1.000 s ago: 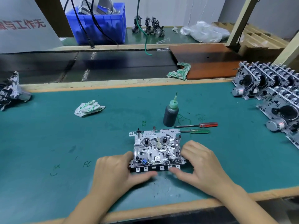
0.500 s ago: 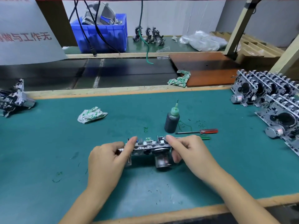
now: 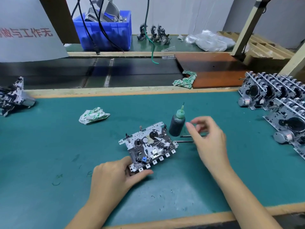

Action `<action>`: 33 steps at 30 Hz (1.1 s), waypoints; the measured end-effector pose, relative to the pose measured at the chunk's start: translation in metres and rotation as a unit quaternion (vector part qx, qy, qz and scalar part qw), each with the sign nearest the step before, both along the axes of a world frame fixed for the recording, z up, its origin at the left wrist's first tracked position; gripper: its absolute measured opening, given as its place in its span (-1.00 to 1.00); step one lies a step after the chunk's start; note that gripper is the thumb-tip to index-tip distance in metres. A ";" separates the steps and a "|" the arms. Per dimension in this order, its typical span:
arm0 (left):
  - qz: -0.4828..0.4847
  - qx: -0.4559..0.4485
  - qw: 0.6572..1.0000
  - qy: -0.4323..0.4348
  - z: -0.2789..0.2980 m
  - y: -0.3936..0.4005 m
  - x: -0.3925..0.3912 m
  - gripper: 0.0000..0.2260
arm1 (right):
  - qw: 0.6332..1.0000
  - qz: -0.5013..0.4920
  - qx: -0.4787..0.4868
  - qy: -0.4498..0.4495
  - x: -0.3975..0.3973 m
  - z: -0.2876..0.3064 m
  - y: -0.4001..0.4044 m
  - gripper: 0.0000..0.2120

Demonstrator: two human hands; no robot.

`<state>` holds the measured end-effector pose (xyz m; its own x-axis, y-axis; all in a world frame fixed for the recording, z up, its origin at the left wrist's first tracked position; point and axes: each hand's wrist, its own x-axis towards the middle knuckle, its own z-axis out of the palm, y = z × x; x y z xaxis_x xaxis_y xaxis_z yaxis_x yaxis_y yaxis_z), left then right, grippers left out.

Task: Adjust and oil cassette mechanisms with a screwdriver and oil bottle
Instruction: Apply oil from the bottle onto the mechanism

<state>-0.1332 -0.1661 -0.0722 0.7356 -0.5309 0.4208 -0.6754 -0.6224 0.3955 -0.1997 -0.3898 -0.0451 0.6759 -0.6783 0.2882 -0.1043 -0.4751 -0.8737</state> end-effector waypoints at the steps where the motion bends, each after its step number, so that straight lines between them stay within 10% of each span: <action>1: -0.001 0.002 1.000 -0.010 -0.002 -0.001 0.000 -0.47 | 1.000 -0.017 0.008 -0.006 0.005 0.002 -0.003 -0.73; 4: -0.003 0.000 1.000 -0.023 -0.006 -0.001 -0.001 -0.51 | 0.994 0.038 0.066 0.082 0.026 0.003 -0.004 -0.47; 7: -0.002 -0.005 1.000 -0.030 -0.006 -0.001 0.000 -0.53 | 0.980 0.059 0.108 0.158 0.042 -0.009 0.000 -0.60; 17: 0.019 -0.046 0.999 0.001 -0.002 -0.001 0.002 -0.55 | 0.986 0.038 0.133 -0.092 0.021 -0.003 0.003 -0.85; 25: 0.027 -0.040 0.999 -0.002 -0.002 -0.002 0.001 -0.53 | 0.845 0.014 0.475 -0.244 0.012 0.008 0.013 -0.69; 33: 0.023 -0.045 0.999 -0.007 -0.001 -0.002 0.001 -0.54 | 0.894 0.022 0.381 -0.235 0.004 0.011 0.041 -0.85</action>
<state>-0.1322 -0.1683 -0.0737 0.7515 -0.4570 0.4758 -0.6534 -0.6151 0.4412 -0.1955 -0.3491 -0.0337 0.6323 -0.7746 0.0136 0.3638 0.2814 -0.8880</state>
